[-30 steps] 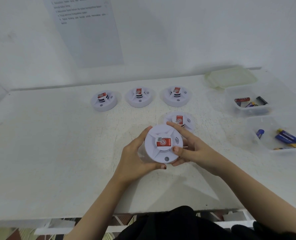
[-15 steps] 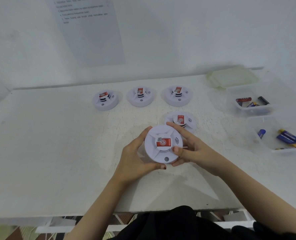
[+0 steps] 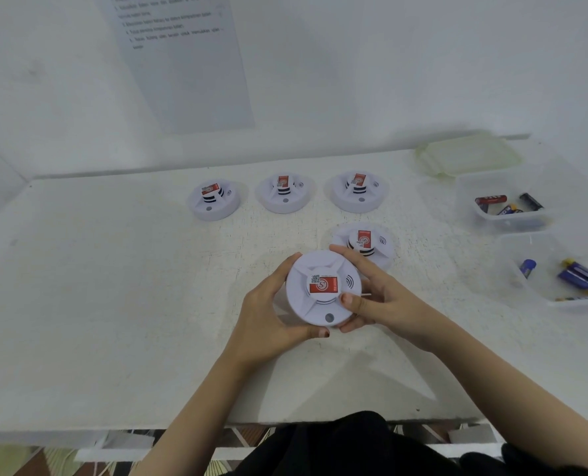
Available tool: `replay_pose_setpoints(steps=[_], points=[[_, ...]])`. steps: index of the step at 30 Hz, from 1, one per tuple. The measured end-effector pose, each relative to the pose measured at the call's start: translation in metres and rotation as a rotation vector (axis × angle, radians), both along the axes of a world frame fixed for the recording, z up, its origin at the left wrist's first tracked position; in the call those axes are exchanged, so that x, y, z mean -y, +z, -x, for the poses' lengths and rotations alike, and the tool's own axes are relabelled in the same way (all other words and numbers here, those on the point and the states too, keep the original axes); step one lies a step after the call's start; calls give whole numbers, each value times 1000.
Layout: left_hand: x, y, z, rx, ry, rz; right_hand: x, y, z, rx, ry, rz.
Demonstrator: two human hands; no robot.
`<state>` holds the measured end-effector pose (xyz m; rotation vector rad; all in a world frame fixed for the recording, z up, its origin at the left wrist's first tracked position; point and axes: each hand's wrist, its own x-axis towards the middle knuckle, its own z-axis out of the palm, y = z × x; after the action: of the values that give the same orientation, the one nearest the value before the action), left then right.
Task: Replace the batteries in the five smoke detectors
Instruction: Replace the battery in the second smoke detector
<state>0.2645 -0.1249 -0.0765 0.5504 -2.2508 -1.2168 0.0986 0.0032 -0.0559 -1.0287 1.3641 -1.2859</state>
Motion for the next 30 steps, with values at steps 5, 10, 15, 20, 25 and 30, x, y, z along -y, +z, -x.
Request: replay_pose_setpoints(steps=[5, 10, 15, 20, 25, 30], points=[[2, -1, 0, 6, 13, -6, 2, 0, 0, -1, 4, -1], [3, -2, 0, 7, 18, -6, 5, 0, 0, -5, 2, -9], [5, -3, 0, 9, 23, -21, 6, -1, 0, -1, 0, -7], [6, -3, 0, 12, 30, -30, 7, -1, 1, 10, 2, -10], [7, -4, 0, 19, 37, -48, 10, -1, 2, -4, 9, -11], [9, -2, -1, 23, 40, -63, 12, 0, 2, -7, 9, -12]])
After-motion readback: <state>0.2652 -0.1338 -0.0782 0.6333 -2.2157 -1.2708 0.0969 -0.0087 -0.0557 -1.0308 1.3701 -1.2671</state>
